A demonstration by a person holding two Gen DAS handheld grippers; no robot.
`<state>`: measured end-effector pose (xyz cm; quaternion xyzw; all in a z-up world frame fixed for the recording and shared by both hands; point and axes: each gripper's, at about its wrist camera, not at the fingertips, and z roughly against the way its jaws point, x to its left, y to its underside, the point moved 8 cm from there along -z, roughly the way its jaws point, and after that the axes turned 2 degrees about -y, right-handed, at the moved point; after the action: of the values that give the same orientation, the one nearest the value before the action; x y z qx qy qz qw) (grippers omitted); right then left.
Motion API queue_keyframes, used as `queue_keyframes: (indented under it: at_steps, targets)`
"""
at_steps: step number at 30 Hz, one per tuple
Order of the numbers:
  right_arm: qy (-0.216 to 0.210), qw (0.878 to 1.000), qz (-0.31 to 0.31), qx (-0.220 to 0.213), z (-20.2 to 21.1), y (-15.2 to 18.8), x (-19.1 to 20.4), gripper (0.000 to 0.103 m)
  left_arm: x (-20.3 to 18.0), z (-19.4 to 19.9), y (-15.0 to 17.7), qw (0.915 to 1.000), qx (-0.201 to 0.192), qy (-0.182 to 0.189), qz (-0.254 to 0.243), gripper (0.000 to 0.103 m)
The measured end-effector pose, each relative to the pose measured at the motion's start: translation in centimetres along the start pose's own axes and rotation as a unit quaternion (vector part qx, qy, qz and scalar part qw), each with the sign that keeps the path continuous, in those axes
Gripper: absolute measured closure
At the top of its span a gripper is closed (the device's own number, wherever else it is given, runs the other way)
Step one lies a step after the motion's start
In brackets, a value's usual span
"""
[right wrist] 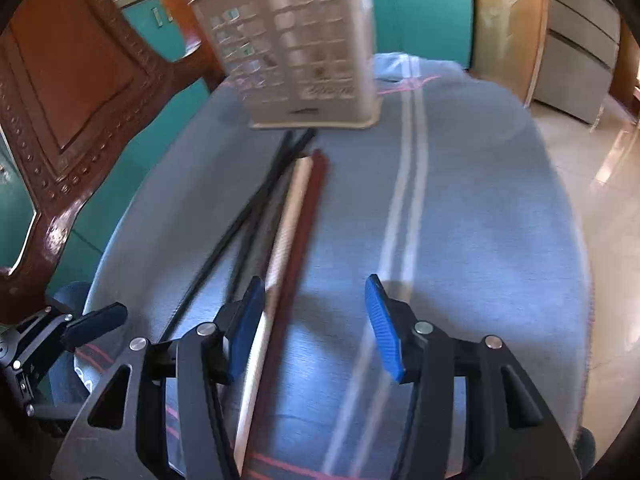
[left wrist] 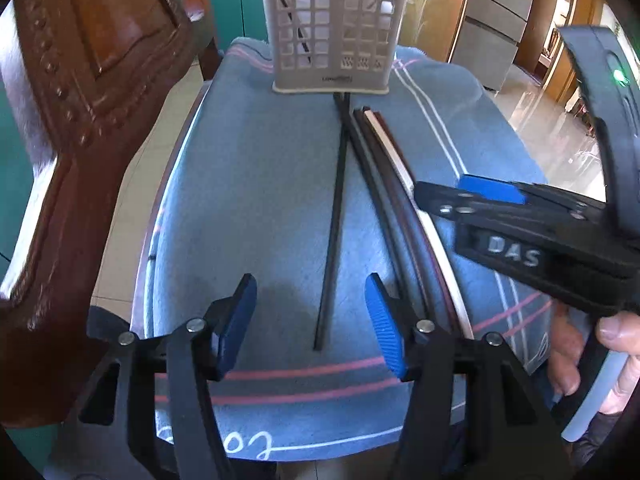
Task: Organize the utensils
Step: 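Withdraw both open tools from the basket back toward the remaining chopsticks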
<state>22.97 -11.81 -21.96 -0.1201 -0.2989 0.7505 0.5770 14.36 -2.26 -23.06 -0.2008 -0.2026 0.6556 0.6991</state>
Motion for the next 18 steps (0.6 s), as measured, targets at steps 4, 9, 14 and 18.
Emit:
queue_keyframes:
  at_steps: [4,9,14,18]
  targets:
    - [-0.004,1.0,-0.008,-0.003,0.0,0.1,0.3,0.057,0.2,-0.2,-0.3,1.0,0.005,-0.001,0.002,0.045]
    - [-0.029,0.999,-0.037,0.0,0.5,0.6,-0.7,0.085,-0.2,-0.5,-0.1,1.0,0.007,0.002,-0.003,0.045]
    - [-0.025,0.998,-0.064,-0.006,1.5,1.3,-2.6,0.086,-0.4,-0.8,-0.4,1.0,0.005,-0.001,-0.004,0.042]
    - [0.01,0.995,-0.1,-0.01,2.5,2.3,-5.3,0.084,-0.2,-0.6,-0.8,1.0,-0.001,0.0,-0.002,0.042]
